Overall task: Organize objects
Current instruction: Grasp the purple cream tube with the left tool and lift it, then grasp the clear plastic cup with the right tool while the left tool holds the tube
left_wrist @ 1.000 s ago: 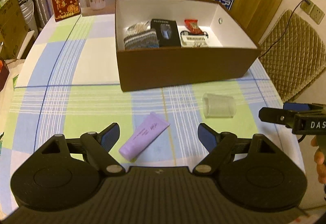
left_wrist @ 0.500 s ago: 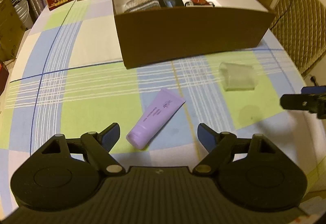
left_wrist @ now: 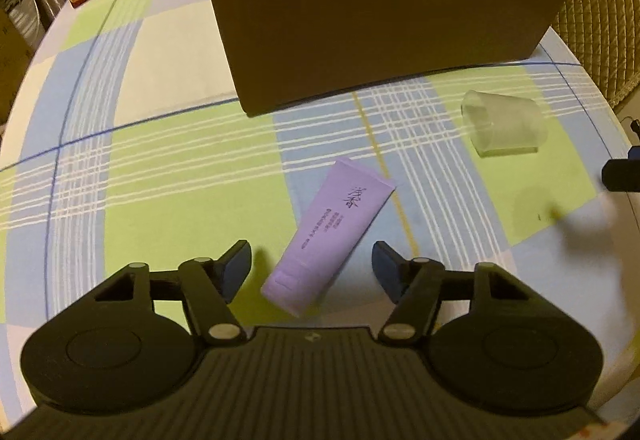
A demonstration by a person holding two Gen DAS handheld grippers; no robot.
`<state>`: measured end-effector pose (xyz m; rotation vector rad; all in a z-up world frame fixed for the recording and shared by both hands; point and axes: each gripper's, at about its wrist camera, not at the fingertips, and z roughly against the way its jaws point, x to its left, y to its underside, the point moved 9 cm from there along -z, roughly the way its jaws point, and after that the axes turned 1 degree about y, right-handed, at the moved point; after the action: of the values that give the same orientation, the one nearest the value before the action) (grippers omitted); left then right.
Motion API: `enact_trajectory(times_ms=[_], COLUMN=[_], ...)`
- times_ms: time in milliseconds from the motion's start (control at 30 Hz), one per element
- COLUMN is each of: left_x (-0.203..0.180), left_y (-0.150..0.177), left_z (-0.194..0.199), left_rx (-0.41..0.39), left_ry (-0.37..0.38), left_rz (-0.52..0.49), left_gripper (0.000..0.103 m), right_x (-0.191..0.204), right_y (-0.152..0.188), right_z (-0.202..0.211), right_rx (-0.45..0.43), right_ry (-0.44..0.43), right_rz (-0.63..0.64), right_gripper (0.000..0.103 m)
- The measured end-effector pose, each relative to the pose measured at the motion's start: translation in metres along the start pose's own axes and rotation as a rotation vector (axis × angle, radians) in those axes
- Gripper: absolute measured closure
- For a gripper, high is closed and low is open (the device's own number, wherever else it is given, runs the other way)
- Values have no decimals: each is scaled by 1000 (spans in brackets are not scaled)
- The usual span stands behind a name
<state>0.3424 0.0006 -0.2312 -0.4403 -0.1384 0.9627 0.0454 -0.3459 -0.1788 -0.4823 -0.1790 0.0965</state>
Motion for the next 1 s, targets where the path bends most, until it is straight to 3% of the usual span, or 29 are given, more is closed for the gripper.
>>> enact_trajectory(times_ms=[100, 333, 633, 767, 1000], left_x=[0, -5, -5, -11, 15], left_y=[0, 1, 0, 3, -4], left_z=[-6, -13, -15, -16, -17], left_rx=[17, 17, 13, 19, 3], left_ry=[11, 7, 11, -24, -96], left_rz=[6, 61, 160, 95, 188], left_gripper=[57, 75, 75, 75, 76], right_x=[-1, -2, 0, 1, 13], right_y=[-2, -6, -11, -12, -24], right_z=[-2, -9, -19, -26, -45], right_rx=[4, 9, 13, 19, -3], right_ry=[3, 5, 6, 3, 2], right_rz=[-3, -11, 7, 12, 64], right_gripper=[2, 2, 2, 2, 2])
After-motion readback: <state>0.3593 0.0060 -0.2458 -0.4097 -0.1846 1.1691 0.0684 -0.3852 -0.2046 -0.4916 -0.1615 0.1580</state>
